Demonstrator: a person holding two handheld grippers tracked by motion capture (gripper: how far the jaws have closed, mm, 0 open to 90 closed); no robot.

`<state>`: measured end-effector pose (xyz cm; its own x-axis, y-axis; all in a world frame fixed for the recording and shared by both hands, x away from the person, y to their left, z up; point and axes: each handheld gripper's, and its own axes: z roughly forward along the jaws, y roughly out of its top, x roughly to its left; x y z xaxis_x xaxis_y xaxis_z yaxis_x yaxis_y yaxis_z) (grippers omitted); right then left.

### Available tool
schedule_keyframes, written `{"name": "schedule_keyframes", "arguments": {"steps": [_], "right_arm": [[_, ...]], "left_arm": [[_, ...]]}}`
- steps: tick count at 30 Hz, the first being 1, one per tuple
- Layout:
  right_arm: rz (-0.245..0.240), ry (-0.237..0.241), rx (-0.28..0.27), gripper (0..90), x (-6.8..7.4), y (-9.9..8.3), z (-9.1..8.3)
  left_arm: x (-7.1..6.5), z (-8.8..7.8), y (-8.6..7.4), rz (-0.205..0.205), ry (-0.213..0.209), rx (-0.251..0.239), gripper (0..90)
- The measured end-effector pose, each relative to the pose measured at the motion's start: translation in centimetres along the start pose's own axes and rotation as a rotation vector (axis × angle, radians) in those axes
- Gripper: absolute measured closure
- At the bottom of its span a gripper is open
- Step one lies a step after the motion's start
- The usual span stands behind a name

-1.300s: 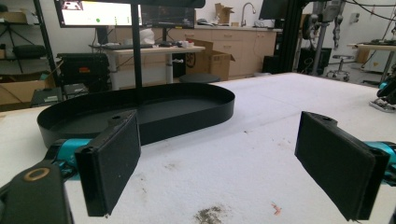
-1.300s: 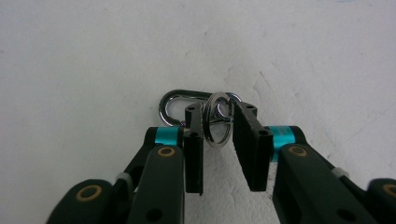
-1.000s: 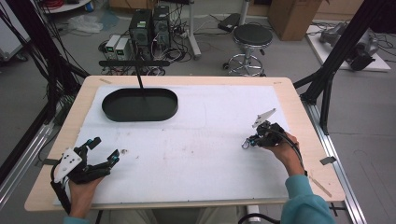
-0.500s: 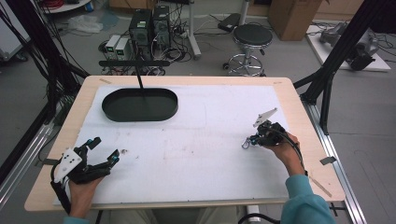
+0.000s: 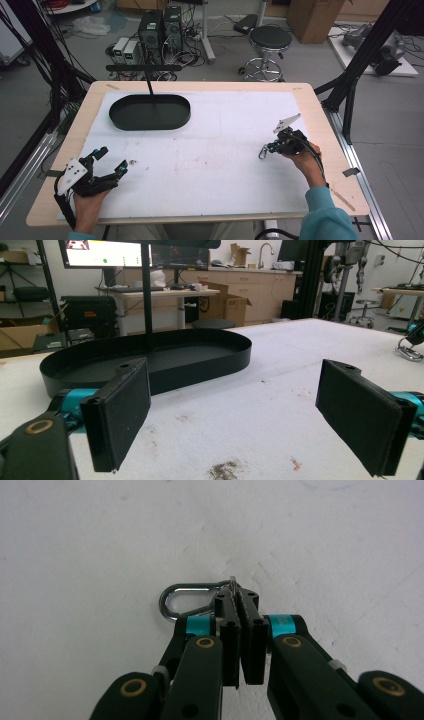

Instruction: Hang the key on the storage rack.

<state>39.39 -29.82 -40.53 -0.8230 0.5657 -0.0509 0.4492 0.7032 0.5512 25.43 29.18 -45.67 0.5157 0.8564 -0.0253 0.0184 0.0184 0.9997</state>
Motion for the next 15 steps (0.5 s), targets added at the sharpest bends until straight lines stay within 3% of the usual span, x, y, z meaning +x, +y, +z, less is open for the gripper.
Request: {"name": "schedule_keyframes", "arguments": {"steps": [4, 5, 8, 10, 13, 15], "right_arm": [[0.009, 0.016, -0.043, 89.3, 0.1, 0.0, -0.3], [0.006, 0.03, -0.088, 89.3, 0.1, 0.2, -0.6], [0.014, 0.043, -0.135, 89.3, 0.3, 0.3, -0.9], [0.019, 0.075, -0.214, 89.3, 0.5, 0.5, -1.2], [0.015, 0.088, -0.244, 89.3, 0.7, 0.8, -1.3], [0.019, 0.12, -0.304, 89.3, 1.0, 1.1, -1.4]], "left_arm": [[0.0, 0.0, 0.0, -0.001, -0.001, 0.0, 14.8], [0.1, 0.0, 0.0, -0.009, -0.006, 0.006, 14.8], [0.3, 0.1, 0.1, -0.016, -0.011, 0.014, 14.8], [0.4, 0.2, 0.2, -0.006, -0.017, 0.016, 14.8], [0.6, 0.3, 0.8, -0.009, -0.04, 0.008, 14.8], [0.6, 0.5, 1.3, -0.011, -0.06, 0.003, 14.8]]}}
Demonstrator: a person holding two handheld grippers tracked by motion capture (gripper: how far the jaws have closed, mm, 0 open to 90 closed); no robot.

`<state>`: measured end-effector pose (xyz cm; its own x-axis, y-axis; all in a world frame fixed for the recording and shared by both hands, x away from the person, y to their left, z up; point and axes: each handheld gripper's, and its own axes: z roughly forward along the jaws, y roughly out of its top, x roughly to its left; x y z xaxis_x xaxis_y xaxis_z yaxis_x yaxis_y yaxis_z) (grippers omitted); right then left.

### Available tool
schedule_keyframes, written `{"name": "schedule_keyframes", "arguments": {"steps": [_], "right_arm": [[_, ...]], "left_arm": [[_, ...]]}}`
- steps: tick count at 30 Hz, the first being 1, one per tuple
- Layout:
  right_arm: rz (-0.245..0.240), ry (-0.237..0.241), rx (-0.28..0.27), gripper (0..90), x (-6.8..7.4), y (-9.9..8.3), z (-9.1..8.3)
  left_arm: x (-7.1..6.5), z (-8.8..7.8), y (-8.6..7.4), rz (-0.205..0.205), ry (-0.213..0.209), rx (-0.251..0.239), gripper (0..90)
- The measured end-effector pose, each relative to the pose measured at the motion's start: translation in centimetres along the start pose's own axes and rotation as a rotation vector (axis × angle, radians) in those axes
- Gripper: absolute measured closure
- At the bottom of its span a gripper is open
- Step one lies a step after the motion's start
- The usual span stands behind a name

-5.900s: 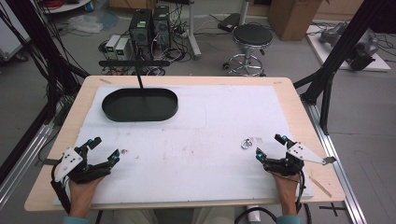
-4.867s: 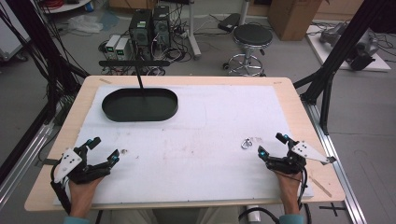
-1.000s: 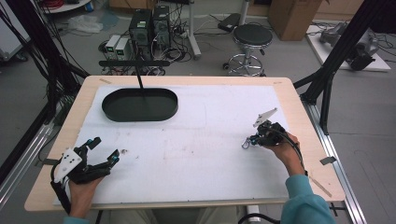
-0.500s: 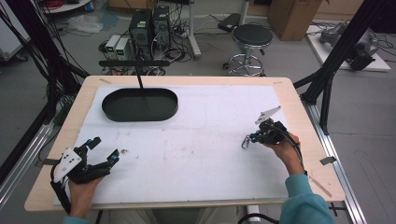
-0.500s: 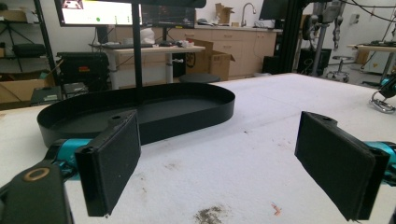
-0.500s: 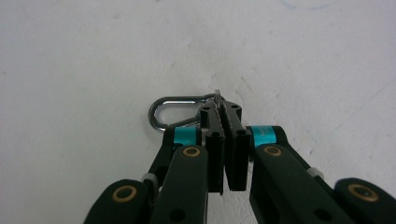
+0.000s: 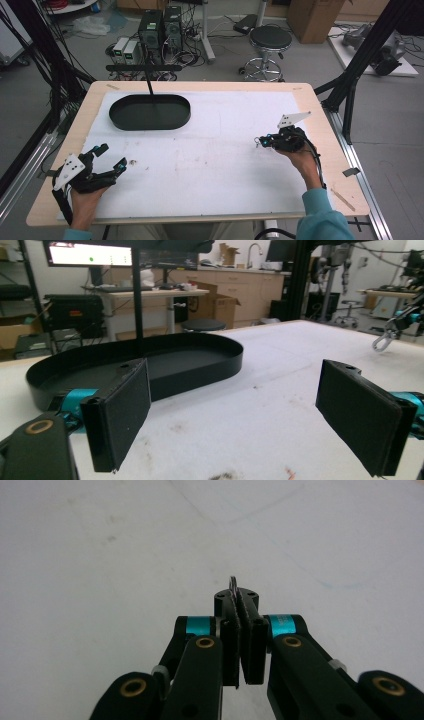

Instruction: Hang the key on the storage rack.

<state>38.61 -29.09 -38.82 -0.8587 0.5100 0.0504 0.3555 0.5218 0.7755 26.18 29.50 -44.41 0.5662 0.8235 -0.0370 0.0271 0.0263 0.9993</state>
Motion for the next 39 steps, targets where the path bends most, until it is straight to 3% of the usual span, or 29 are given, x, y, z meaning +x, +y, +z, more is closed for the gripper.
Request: {"name": "schedule_keyframes", "arguments": {"steps": [4, 8, 16, 21, 22, 28, 39], "right_arm": [[-0.005, 0.031, -0.061, 89.2, 0.4, 0.6, 0.1], [-0.031, 0.097, -0.161, 89.2, 1.4, 1.7, 0.8], [-0.055, 0.188, -0.223, 89.2, 2.5, 3.8, 2.1], [-0.099, 0.234, -0.275, 89.2, 3.4, 5.8, 2.8], [-0.1, 0.261, -0.297, 89.2, 3.6, 6.5, 3.0], [-0.114, 0.315, -0.331, 89.1, 4.4, 8.1, 3.7], [-0.166, 0.395, -0.352, 89.1, 6.2, 11.0, 5.3]], "left_arm": [[0.2, 0.6, 1.2, -0.011, -0.082, 0.013, 14.8], [0.5, 1.5, 2.5, -0.03, -0.145, 0.031, 14.8], [0.7, 3.6, 5.6, 0.018, -0.217, 0.096, 14.8], [0.6, 5.1, 6.8, -0.008, -0.289, 0.107, 15.0], [0.5, 5.4, 7.0, -0.008, -0.298, 0.112, 15.0], [0.3, 6.9, 8.1, 0.015, -0.356, 0.175, 14.9], [-1.3, 9.9, 10.2, 0.075, -0.49, 0.195, 14.9]]}}
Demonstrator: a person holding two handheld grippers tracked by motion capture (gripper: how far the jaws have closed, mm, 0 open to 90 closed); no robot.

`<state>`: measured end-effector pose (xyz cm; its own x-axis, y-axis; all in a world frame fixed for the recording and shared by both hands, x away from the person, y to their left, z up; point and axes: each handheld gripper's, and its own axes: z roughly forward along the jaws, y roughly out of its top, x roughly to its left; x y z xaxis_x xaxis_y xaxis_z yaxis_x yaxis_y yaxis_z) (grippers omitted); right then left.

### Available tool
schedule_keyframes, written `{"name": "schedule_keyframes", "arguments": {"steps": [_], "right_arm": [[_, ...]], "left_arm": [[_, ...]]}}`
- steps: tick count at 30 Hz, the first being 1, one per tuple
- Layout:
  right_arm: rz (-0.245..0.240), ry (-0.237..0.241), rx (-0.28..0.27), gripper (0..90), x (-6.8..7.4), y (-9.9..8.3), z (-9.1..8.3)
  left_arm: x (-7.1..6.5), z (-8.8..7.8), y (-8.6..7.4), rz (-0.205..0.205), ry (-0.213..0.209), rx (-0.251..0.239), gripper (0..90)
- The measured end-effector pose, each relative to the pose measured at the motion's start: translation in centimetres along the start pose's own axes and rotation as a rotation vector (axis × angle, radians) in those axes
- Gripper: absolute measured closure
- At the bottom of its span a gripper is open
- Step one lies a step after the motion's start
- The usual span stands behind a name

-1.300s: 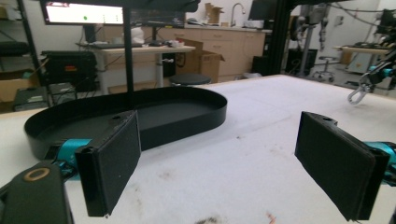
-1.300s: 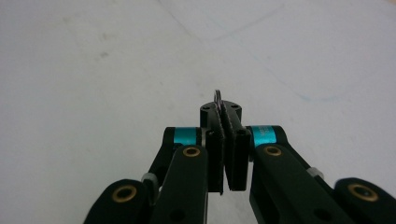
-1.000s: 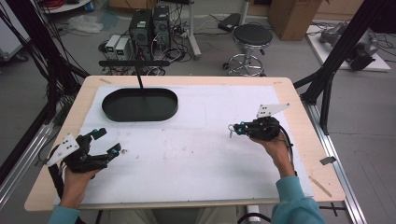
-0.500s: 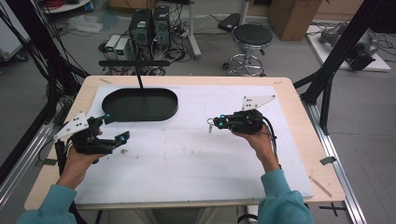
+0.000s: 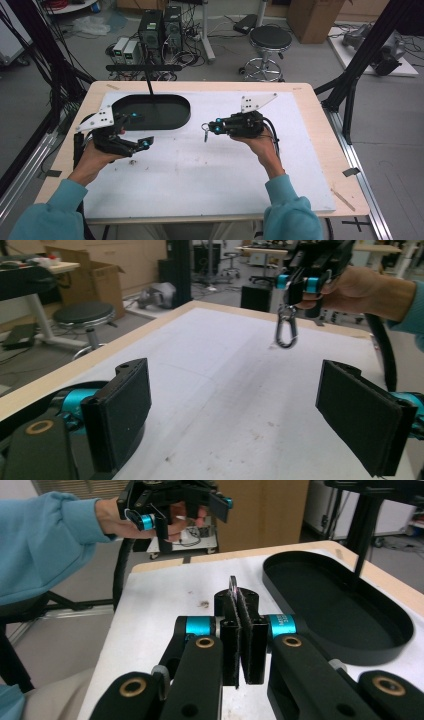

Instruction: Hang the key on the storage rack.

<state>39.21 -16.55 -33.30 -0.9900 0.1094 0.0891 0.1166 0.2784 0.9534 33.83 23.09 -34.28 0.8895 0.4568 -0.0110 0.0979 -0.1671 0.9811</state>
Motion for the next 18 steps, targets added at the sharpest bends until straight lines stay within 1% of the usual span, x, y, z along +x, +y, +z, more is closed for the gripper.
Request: {"name": "schedule_keyframes", "arguments": {"steps": [1, 2, 4, 5, 7, 9, 10, 12, 13, 15, 18], "right_arm": [[0.0, 0.0, 0.0, 89.1, 0.0, 0.0, 0.0], [-0.005, 0.016, -0.009, 89.1, 0.0, 0.1, 0.4], [-0.006, 0.019, -0.009, 89.1, 0.0, 0.2, 0.5], [-0.012, 0.034, -0.021, 89.1, 0.0, 0.2, 0.9], [-0.011, 0.042, -0.02, 89.1, 0.1, 0.2, 1.0], [-0.017, 0.041, -0.03, 89.1, 0.0, 0.2, 1.1], [-0.005, 0.049, -0.037, 89.1, 0.1, 0.2, 1.2], [-0.008, 0.054, -0.04, 89.1, 0.2, 0.3, 1.2], [-0.015, 0.058, -0.051, 89.2, 0.3, 0.3, 1.2], [-0.014, 0.059, -0.051, 89.1, 0.3, 0.4, 1.2], [-0.015, 0.067, -0.053, 89.1, 0.5, 0.4, 1.1]], "left_arm": [[0.0, 0.3, 0.2, 0.008, -0.012, -0.002, 14.9], [-0.1, 0.7, 0.5, 0.006, -0.023, -0.004, 14.9], [-0.2, 1.4, 0.9, 0.014, -0.038, -0.003, 15.0], [-0.3, 1.7, 1.2, 0.018, -0.05, -0.002, 15.5], [-0.4, 2.5, 1.6, 0.019, -0.067, -0.005, 15.8], [-0.7, 3.2, 2.0, 0.02, -0.099, -0.005, 15.8], [-0.8, 3.6, 2.2, 0.018, -0.119, -0.01, 15.9], [-1.1, 4.3, 2.5, 0.022, -0.145, -0.001, 16.2], [-1.3, 4.6, 2.6, 0.026, -0.161, 0.003, 16.4], [-1.6, 5.2, 2.9, 0.034, -0.178, 0.013, 17.4], [-2.0, 6.0, 3.2, 0.042, -0.207, 0.015, 20.2]]}}
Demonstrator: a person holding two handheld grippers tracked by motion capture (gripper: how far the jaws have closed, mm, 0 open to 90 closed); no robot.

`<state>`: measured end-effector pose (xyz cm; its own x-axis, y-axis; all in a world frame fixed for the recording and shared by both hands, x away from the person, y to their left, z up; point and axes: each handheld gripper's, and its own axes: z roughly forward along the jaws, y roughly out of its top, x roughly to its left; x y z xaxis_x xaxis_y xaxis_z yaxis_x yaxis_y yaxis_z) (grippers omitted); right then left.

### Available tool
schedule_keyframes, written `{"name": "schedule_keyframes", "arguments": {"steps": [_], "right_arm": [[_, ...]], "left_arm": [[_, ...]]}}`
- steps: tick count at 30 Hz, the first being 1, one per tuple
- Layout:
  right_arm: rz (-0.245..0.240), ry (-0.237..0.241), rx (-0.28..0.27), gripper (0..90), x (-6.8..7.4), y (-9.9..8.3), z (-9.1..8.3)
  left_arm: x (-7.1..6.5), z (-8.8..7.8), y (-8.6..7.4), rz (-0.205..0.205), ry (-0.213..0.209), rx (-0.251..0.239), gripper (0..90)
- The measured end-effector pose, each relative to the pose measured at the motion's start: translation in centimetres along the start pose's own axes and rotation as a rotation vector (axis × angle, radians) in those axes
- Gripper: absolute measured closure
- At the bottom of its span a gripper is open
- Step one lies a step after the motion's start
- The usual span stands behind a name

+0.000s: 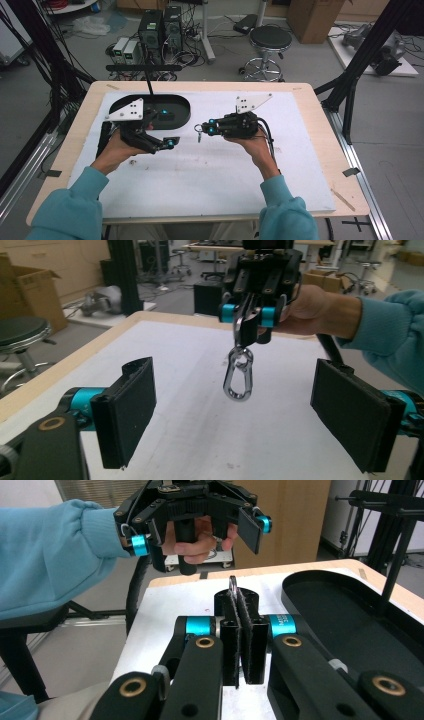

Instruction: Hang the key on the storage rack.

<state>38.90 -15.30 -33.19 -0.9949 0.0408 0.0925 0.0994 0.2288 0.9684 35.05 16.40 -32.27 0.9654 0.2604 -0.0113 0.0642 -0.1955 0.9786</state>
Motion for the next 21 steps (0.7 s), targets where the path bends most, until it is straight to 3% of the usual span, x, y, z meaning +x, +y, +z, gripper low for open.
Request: {"name": "schedule_keyframes", "arguments": {"steps": [11, 15, 16, 18, 19, 21], "right_arm": [[-0.01, 0.034, -0.018, 89.1, 0.5, 0.2, 0.3], [-0.011, 0.042, -0.021, 89.1, 0.5, 0.2, 0.4], [-0.003, 0.049, -0.022, 89.1, 0.5, 0.2, 0.4], [-0.009, 0.049, -0.026, 89.1, 0.5, 0.2, 0.5], [-0.007, 0.055, -0.027, 89.1, 0.5, 0.2, 0.6], [-0.005, 0.058, -0.028, 89.1, 0.5, 0.2, 0.6]], "left_arm": [[-0.4, 1.9, 0.5, 0.001, -0.089, 0.013, 41.2], [-0.4, 2.2, 0.5, 0.008, -0.098, 0.016, 45.3], [-0.4, 2.2, 0.6, 0.007, -0.105, 0.014, 51.7], [-0.4, 2.2, 0.6, 0.012, -0.096, 0.015, 53.7], [-0.5, 2.2, 0.6, 0.005, -0.099, 0.013, 60.4], [-0.5, 2.1, 0.7, 0.004, -0.091, 0.009, 62.1]]}}
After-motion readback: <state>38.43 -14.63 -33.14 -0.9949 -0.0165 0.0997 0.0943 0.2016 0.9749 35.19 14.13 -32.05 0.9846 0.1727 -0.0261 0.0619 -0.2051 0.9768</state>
